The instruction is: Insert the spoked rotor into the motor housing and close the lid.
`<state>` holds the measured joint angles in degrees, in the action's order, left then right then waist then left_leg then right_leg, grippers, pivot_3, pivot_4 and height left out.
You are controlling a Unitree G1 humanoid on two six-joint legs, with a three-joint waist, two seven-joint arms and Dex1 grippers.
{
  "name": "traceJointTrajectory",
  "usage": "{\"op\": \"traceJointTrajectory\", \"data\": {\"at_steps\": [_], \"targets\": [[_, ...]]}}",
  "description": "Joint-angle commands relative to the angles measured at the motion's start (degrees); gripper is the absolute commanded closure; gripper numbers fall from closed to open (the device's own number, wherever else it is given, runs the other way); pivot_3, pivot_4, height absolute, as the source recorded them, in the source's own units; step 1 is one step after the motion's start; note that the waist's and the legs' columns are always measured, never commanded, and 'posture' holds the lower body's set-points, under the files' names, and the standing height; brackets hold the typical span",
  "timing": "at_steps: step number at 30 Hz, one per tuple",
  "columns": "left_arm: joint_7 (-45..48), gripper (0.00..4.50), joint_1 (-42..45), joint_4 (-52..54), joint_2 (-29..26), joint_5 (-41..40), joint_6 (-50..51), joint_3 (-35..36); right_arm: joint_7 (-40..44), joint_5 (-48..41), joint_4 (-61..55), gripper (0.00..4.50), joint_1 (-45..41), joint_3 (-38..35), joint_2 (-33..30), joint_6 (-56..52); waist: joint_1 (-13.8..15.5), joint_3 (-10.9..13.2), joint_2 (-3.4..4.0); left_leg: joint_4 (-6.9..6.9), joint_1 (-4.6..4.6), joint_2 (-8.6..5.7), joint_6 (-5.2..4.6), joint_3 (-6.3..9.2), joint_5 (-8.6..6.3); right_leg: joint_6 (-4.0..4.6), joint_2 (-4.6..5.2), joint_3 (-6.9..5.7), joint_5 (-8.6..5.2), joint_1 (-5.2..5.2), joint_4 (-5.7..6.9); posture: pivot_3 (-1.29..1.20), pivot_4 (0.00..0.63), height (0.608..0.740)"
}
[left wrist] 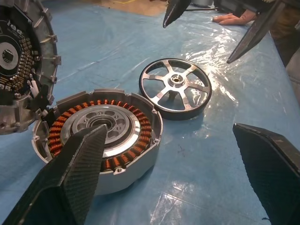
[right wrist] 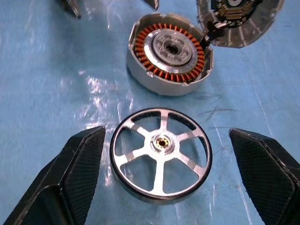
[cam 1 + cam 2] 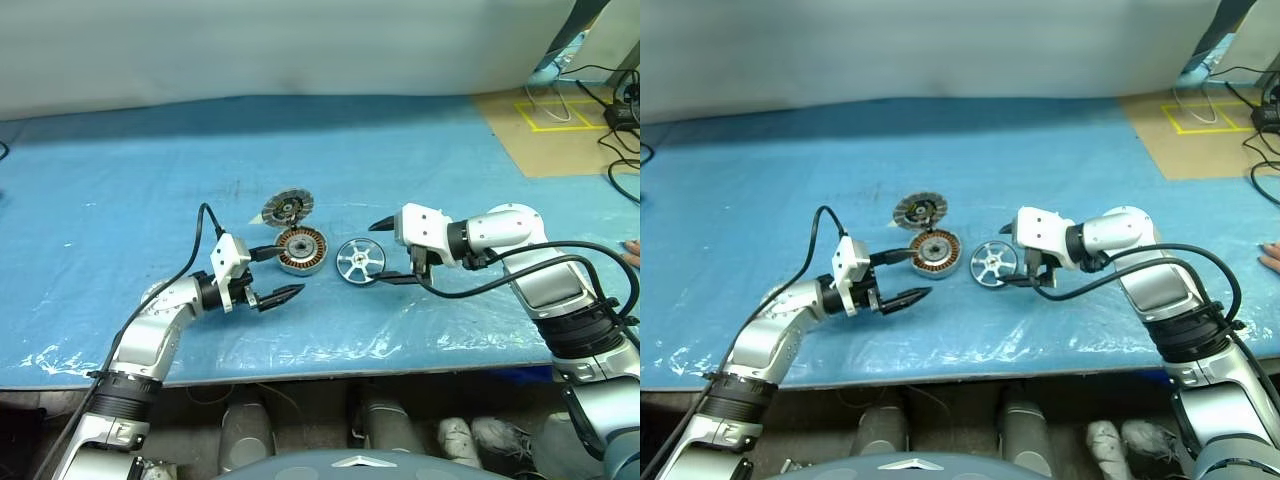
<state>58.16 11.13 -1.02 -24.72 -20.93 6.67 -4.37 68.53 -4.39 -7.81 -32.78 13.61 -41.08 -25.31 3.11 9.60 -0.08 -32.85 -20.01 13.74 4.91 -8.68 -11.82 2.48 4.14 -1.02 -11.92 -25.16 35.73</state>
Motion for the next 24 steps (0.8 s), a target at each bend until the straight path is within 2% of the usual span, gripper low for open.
{"op": "traceJointTrajectory", "data": {"at_steps": [1, 3, 12, 15, 18, 24], "targets": [[-0.17, 0.0, 0.6, 1.76, -0.05, 0.2, -0.94, -0.05, -1.15, 3.88, -0.35, 0.04, -1.04, 2.1, -1.67, 5.05, -0.01, 0.0, -0.01, 0.0, -0.01, 0.0, 0.0, 0.0, 0.0, 0.0, 0.0, -0.01, 0.0, 0.0, -0.01, 0.0, 0.15, 0.74], [-0.05, 0.0, 0.81, 1.09, 0.05, 0.34, -1.2, -0.13, -1.1, 5.97, 0.31, 0.41, -0.7, 4.23, -1.92, 8.37, 0.03, 0.0, 0.0, 0.01, -0.03, 0.0, 0.01, 0.0, 0.0, 0.0, 0.01, -0.02, 0.0, 0.0, -0.05, 0.0, 0.15, 0.74], [1.94, 0.0, 0.83, -5.16, 0.57, 1.93, -6.1, -0.15, -4.71, 6.92, 7.69, 0.41, -6.82, 5.69, 4.75, 3.88, -0.67, 0.0, -0.01, -0.06, 0.01, 0.0, 0.01, 0.0, 0.0, 0.0, 0.01, -0.01, 0.0, 0.02, 0.05, 0.0, 0.15, 0.74], [2.46, 0.0, 0.47, -6.28, 0.56, 1.95, -7.31, 0.14, -3.97, 7.08, 8.37, 0.99, -6.98, 6.13, 4.5, 3.65, -0.5, 0.0, 0.0, -0.06, -0.01, -0.01, 0.01, 0.02, 0.0, 0.0, 0.02, -0.02, 0.0, 0.01, 0.01, 0.0, 0.15, 0.74], [2.62, 0.0, 0.32, -6.5, 0.35, 1.62, -7.51, 0.47, -1.95, 6.65, 8.03, 1.97, -6.21, 6.6, 3.47, 4.42, -0.36, 0.0, 0.0, -0.06, -0.03, -0.02, 0.0, 0.02, 0.01, 0.0, 0.03, -0.04, 0.0, 0.01, -0.03, 0.0, 0.15, 0.74], [2.16, 0.0, 0.41, -5.49, 0.43, 1.47, -6.7, 0.53, -1.79, 7.23, 8.95, 1.97, -6.48, 7.06, 3.51, 4.38, -0.37, 0.0, 0.0, -0.08, -0.02, 0.0, 0.01, 0.02, 0.0, 0.0, 0.03, -0.04, 0.0, 0.03, 0.04, 0.0, 0.15, 0.74]]}}
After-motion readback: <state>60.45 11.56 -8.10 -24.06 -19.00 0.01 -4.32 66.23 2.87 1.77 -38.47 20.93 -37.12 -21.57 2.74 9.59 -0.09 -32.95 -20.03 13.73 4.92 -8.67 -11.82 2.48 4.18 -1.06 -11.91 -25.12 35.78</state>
